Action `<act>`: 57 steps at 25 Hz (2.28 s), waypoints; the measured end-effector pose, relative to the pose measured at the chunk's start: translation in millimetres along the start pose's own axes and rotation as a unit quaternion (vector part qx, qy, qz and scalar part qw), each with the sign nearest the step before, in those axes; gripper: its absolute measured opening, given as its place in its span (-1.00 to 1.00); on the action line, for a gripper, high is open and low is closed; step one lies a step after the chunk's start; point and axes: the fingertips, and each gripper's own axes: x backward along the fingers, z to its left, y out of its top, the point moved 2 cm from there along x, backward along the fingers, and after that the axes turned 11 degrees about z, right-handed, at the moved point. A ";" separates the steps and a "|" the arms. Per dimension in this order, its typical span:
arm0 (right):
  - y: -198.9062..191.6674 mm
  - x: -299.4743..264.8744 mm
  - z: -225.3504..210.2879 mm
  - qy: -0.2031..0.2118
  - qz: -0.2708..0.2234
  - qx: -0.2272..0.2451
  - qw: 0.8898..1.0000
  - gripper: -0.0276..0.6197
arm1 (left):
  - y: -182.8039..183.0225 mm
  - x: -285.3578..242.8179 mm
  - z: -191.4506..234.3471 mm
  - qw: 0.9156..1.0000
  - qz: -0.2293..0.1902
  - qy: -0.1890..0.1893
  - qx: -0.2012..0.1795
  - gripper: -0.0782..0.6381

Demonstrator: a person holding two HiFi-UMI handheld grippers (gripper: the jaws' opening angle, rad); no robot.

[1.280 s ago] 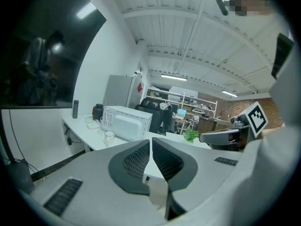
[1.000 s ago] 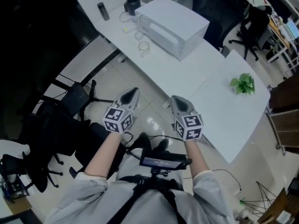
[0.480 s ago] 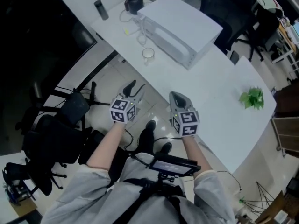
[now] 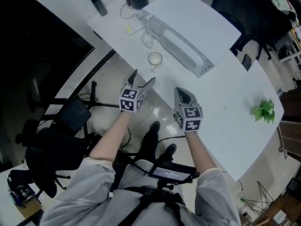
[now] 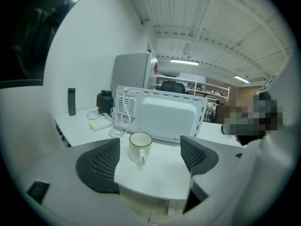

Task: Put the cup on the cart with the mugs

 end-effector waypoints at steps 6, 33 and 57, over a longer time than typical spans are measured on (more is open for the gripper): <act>14.3 -54.5 -20.7 -0.013 0.013 -0.009 1.000 -0.89 | -4.8 -67.5 24.3 0.999 0.029 -0.012 -0.006 0.50; 12.9 -109.9 -53.7 -0.037 0.038 -0.047 0.998 -0.89 | -11.7 -180.9 41.6 0.997 0.061 -0.024 -0.051 0.36; 9.4 -85.6 -57.1 -0.034 0.036 -0.042 0.998 -0.89 | 18.4 -130.1 21.5 0.994 0.052 -0.064 -0.075 0.34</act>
